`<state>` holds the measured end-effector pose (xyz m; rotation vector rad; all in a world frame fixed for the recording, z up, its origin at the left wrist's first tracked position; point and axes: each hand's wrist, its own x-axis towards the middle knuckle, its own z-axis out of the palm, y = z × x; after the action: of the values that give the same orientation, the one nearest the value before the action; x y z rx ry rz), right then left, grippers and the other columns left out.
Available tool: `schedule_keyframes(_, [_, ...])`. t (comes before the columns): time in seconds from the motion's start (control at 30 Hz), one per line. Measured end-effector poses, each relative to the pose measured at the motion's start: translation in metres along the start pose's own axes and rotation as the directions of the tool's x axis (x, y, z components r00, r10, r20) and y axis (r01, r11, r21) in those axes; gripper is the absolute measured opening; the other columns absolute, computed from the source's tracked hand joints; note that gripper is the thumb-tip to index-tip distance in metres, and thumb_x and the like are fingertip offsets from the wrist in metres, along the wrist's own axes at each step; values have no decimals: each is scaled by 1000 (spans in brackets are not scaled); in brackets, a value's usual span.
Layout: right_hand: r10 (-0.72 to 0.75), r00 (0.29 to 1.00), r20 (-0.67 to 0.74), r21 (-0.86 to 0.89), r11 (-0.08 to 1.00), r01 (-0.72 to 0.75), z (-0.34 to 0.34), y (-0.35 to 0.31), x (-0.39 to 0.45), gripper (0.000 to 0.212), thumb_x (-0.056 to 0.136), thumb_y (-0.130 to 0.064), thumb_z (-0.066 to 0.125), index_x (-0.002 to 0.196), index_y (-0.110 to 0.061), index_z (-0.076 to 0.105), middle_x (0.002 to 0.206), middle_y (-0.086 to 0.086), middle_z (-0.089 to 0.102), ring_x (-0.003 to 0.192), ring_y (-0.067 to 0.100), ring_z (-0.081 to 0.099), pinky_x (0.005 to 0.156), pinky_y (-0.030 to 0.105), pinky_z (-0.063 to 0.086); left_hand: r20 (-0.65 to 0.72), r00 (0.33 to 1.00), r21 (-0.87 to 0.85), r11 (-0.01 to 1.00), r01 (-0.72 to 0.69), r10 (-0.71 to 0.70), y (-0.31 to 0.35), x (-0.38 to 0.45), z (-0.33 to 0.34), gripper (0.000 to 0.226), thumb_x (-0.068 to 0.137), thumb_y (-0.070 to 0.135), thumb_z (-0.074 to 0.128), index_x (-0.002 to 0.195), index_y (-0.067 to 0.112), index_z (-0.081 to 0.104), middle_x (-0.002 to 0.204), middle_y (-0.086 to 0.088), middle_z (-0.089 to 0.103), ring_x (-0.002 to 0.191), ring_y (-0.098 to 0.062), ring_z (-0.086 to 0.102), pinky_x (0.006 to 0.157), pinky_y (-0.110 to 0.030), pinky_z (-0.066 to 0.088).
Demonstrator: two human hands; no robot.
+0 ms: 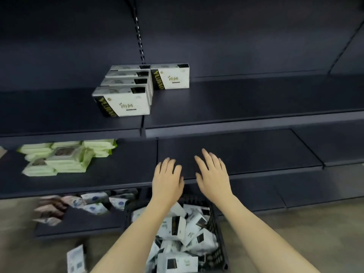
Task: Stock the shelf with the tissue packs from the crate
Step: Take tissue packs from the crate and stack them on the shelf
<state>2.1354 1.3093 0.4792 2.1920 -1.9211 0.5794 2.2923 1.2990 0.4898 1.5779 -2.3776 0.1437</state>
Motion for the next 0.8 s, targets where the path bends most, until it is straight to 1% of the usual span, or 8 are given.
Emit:
schedule_keyframes(0.13, [13,991,130,-8,1000,-12,20,12,-47,62,65,-25,81,122,-13,60,134,13,53,116,32,55,92,47,48,212,972,21,994,103,-105,7,-44,36,49,55,29,89,95,9,69,107,-15,67,103,-33,64,83,-47,53])
schedule_keyframes(0.2, [17,977,212,-20,1000,-13,34,16,-70,65,59,-28,85,119,-13,63,131,13,55,113,33,57,89,47,49,330,932,35,988,149,-153,10,-65,51,57,63,36,85,110,9,65,122,-17,61,115,-34,57,92,-49,50])
schedule_keyframes(0.27, [25,954,300,-37,999,-15,50,18,-90,68,53,-30,87,115,-14,65,127,13,58,110,33,60,86,48,51,414,893,54,984,169,-176,10,-84,70,63,85,42,64,137,14,43,149,-15,34,139,-31,30,111,-47,28])
schedule_keyframes(0.33, [39,920,389,-52,998,-20,69,18,-106,72,47,-33,89,112,-15,67,124,12,61,107,33,61,83,48,52,508,840,85,981,172,-191,5,-98,89,68,93,45,50,148,19,20,158,-9,11,145,-26,9,115,-42,12])
schedule_keyframes(0.5, [53,829,557,-34,999,-41,116,7,-124,81,36,-36,91,110,-16,66,122,12,61,105,33,62,82,47,53,624,756,90,979,182,-198,-16,-107,130,77,90,40,57,148,20,11,158,-8,5,145,-25,5,115,-40,11])
schedule_keyframes(0.6, [53,794,605,-8,998,-60,145,3,-125,78,50,-32,88,121,-16,59,133,13,52,119,35,52,94,49,46,664,724,98,982,162,-186,-33,-107,159,82,88,36,61,149,19,9,158,-9,4,145,-26,6,116,-40,11])
schedule_keyframes(0.67, [43,758,650,-1,998,-56,166,1,-124,75,68,-29,79,135,-16,46,147,13,36,133,35,35,106,49,33,700,692,97,984,152,-176,-45,-108,183,86,88,34,61,150,17,4,158,-10,3,145,-27,5,116,-41,10])
schedule_keyframes(0.8, [42,691,721,-26,999,-33,211,4,-132,75,87,-33,61,148,-21,18,156,8,8,142,30,10,115,44,12,768,621,92,986,136,-157,-64,-112,235,95,87,34,64,151,16,-5,158,-9,-2,145,-27,3,118,-39,10])
